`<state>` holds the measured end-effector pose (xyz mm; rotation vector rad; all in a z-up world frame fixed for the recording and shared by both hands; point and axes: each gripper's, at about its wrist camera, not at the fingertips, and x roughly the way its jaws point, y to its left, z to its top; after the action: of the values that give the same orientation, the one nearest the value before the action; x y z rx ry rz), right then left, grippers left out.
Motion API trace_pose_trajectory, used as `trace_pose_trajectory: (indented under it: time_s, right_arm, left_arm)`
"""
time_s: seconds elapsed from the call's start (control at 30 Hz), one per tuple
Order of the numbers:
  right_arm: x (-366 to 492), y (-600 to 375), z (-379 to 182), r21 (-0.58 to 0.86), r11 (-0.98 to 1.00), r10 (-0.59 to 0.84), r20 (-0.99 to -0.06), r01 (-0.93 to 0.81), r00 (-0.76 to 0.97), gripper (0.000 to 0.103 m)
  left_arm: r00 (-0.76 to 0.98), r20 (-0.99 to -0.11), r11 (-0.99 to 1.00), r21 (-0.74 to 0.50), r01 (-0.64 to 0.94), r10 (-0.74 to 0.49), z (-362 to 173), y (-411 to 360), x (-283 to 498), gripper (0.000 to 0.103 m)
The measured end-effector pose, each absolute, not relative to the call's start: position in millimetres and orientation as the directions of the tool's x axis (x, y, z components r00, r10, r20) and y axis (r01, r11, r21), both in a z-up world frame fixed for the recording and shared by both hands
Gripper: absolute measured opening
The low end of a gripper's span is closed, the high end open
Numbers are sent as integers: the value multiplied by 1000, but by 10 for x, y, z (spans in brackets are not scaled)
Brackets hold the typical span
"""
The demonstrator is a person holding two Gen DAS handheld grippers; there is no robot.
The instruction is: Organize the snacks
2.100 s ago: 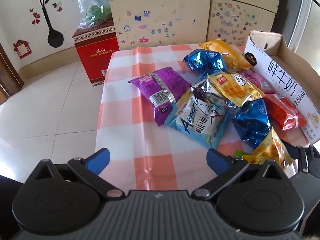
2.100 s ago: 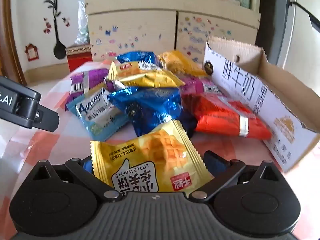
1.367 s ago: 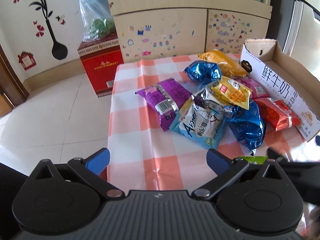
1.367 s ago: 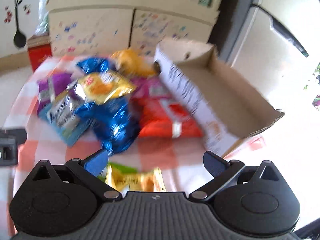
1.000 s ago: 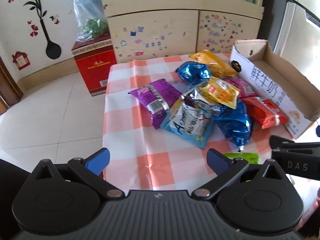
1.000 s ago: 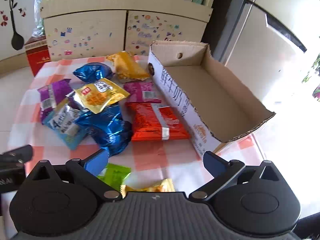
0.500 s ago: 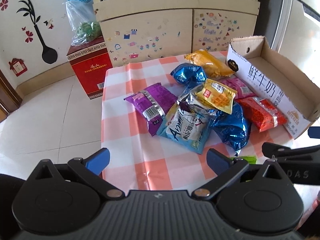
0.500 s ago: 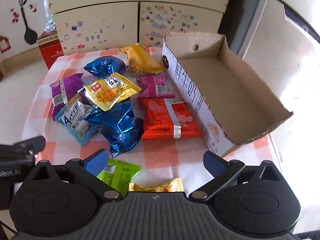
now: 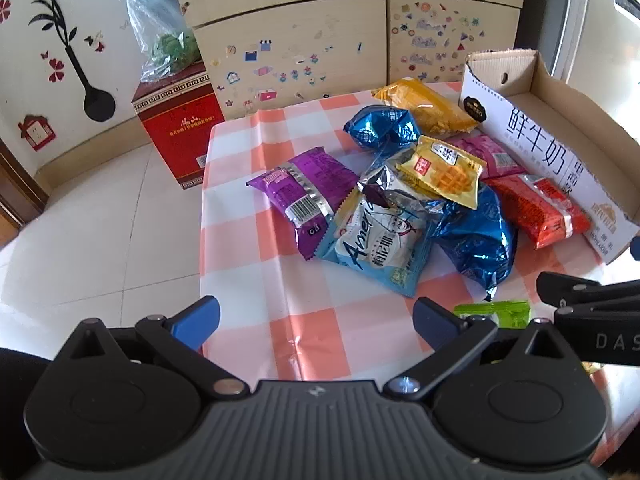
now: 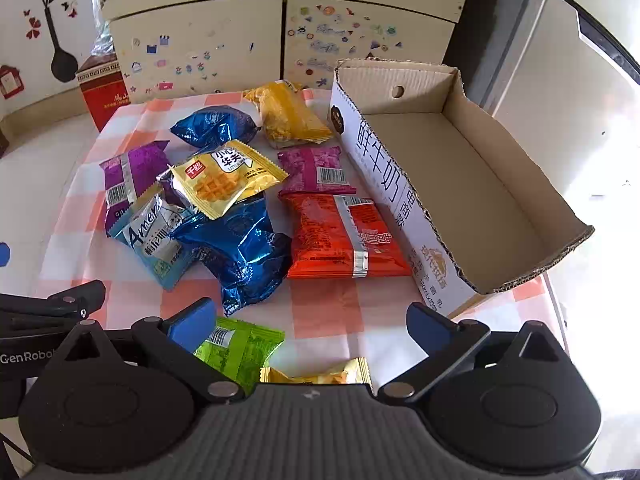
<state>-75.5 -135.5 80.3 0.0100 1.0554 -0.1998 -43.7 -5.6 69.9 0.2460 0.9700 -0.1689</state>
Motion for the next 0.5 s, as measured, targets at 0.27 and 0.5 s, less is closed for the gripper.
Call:
trace_pose_trajectory:
  time_s: [0.27, 0.5]
  right_arm:
    - [-740, -1316, 780, -106, 985, -160, -865, 139, 476, 103]
    - [-748, -1288, 785, -122, 986, -164, -859, 116, 486, 103]
  left_arm:
    - [572, -820, 949, 170, 264, -12, 682, -70, -451, 102]
    - [589, -808, 942, 199, 272, 1, 680, -87, -479, 101]
